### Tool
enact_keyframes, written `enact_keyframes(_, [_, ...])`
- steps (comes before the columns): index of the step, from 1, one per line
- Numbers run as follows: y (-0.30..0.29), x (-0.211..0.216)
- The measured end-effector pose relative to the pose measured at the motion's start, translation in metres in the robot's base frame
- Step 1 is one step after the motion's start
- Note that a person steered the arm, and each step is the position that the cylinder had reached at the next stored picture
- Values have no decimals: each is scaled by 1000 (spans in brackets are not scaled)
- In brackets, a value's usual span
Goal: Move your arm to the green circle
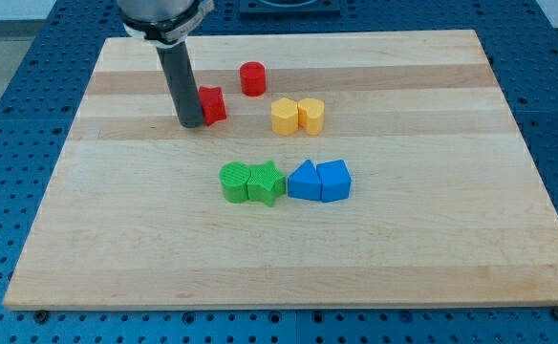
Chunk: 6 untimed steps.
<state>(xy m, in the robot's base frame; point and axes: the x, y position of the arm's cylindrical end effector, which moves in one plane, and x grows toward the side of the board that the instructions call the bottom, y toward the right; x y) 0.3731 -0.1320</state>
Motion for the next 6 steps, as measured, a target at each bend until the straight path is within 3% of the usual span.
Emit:
enact_keyframes(4, [58, -30])
enact_keyframes(6, [18, 19])
